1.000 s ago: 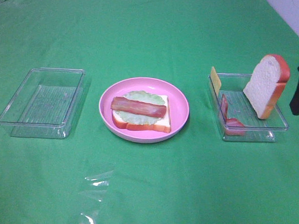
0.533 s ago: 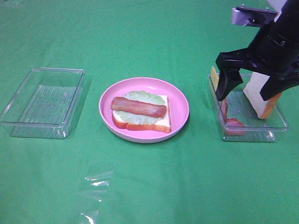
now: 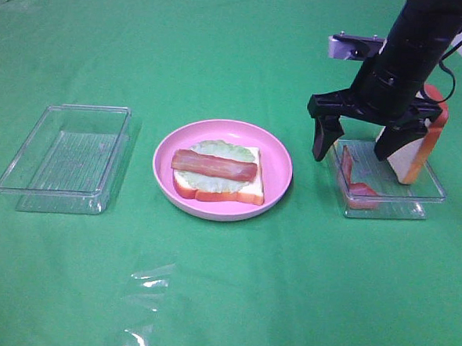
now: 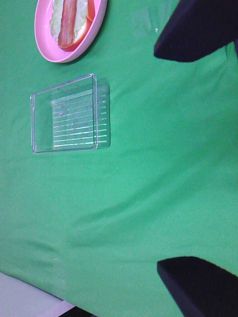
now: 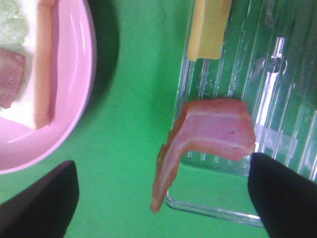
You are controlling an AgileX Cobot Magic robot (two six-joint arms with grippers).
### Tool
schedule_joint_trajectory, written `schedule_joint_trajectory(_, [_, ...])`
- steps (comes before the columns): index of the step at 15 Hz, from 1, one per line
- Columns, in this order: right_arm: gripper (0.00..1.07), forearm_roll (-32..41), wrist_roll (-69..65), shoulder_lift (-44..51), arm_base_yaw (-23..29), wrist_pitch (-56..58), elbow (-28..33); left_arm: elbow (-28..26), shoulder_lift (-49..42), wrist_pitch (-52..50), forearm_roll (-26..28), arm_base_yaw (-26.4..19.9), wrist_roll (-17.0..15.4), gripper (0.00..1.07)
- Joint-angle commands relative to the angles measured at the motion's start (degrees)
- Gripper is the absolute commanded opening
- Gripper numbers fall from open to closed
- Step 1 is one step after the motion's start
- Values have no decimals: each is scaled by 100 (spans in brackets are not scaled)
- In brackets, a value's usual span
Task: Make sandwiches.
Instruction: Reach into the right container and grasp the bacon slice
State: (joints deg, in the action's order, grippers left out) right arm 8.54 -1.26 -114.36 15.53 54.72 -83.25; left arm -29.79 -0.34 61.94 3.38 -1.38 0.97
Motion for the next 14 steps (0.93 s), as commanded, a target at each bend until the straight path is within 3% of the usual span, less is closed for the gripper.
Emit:
schedule_joint_trajectory(1, [89,-40,-40,-252,-6,-29,-34,17,-103,-11,29,-17,-23,100])
schedule_joint_trajectory(4, [84,-40,-40,-441,-6,-29,-34,17,-103,-11,29,-17,-23,100])
schedule_joint_trajectory(8, [61,6,-166,-476,-6,-46,-34,17,-103,-11,29,-17,-23,100])
schedule_joint_trajectory(12, [59,23,-212,-458,-6,-46,-34,17,-103,-11,29,-17,-23,100])
schedule_joint_trajectory(14, [52,23,-212,-390,-6,-138,-34,17,-103,-11,29,-17,-23,100])
